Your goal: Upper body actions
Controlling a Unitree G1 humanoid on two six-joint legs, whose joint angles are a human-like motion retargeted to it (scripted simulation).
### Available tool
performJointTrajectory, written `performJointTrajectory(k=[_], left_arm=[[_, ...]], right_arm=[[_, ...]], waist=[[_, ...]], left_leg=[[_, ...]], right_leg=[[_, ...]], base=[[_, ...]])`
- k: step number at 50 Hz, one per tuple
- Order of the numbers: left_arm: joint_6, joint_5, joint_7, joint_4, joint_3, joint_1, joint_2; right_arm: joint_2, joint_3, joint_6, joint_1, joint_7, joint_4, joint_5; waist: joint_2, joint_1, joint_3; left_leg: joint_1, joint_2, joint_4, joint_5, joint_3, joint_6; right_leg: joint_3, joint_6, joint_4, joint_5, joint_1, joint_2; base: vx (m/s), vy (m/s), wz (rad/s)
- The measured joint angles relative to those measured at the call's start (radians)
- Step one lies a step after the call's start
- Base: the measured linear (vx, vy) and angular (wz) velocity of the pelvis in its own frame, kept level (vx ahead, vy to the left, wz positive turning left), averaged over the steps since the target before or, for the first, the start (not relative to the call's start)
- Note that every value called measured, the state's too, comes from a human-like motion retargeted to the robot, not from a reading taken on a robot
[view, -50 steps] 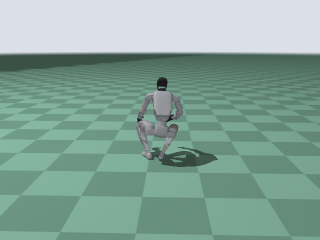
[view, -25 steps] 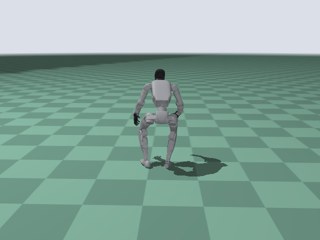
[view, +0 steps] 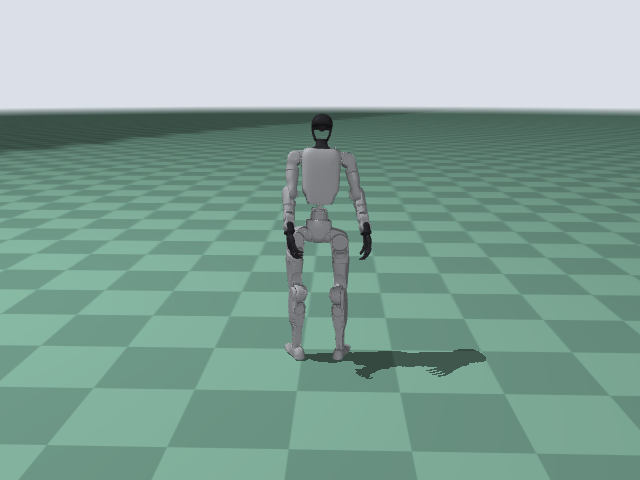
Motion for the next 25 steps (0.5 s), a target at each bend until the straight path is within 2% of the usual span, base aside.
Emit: performJointTrajectory(k=[2,5,8,11,13,16,20,25], left_arm=[[-0.014,-0.033,-0.021,-0.034,-0.002,0.013,-0.003],[-0.028,-0.051,-0.017,-0.077,-0.004,0.025,-0.012],[-0.038,-0.047,0.013,-0.098,-0.026,0.010,-0.002],[-0.048,-0.023,0.047,-0.123,-0.090,-0.031,0.031],[-0.054,-0.002,0.051,-0.139,-0.120,-0.057,0.051],[-0.054,0.012,0.047,-0.148,-0.157,-0.121,0.087],[-0.043,-0.001,0.042,-0.148,-0.176,-0.229,0.118],[-0.068,-0.045,0.039,-0.187,-0.205,-0.409,0.134]], right_arm=[[0.013,0.001,-0.039,0.003,0.004,-0.004,0.008],[0.034,0.017,-0.048,0.017,0.045,-0.067,-0.060],[0.038,0.053,-0.048,0.012,0.096,-0.151,-0.136],[0.035,0.094,-0.067,-0.032,0.088,-0.219,-0.199],[0.031,0.120,-0.075,-0.066,0.068,-0.243,-0.206],[0.034,0.146,-0.083,-0.132,0.053,-0.251,-0.165],[0.047,0.175,-0.098,-0.236,0.088,-0.254,-0.061],[0.086,0.190,-0.127,-0.400,0.091,-0.314,0.038]], waist=[[0.001,-0.001,0.008],[0.006,-0.002,-0.017],[0.007,0.068,-0.020],[0.014,-0.022,-0.033],[0.012,-0.028,-0.034],[0.015,-0.028,-0.033],[0.019,-0.022,0.001],[0.010,-0.035,0.024]], left_leg=[[0.026,-0.003,-0.005,-0.002,0.006,0.002],[0.036,-0.002,-0.009,-0.002,0.013,0.001],[0.043,-0.007,-0.029,0.019,0.098,0.021],[0.047,-0.008,-0.014,-0.002,0.009,0.008],[0.047,-0.009,-0.008,-0.002,0.009,0.009],[0.048,-0.003,-0.004,-0.004,0.010,0.011],[0.061,0.010,0.012,-0.009,0.018,0.012],[-0.049,0.031,0.117,-0.040,0.017,0.009]], right_leg=[[-0.012,-0.001,-0.008,-0.001,0.029,0.004],[-0.005,0.000,-0.017,-0.002,0.046,0.009],[0.073,-0.015,-0.039,0.021,0.045,0.037],[-0.019,-0.003,-0.023,-0.002,0.060,0.016],[-0.022,-0.004,-0.019,-0.002,0.062,0.013],[-0.021,-0.001,-0.012,-0.002,0.060,0.015],[-0.018,0.002,0.012,-0.006,0.068,0.016],[-0.026,0.009,0.131,-0.045,-0.044,-0.023]], base=[[0.04,0.01,0.05],[0.16,0.04,-0.29],[0.06,0.03,-0.88],[-0.02,0.01,1.26],[0.00,0.00,0.18],[0.00,0.00,0.00],[-0.03,0.00,-0.01],[-0.23,0.01,0.20]])
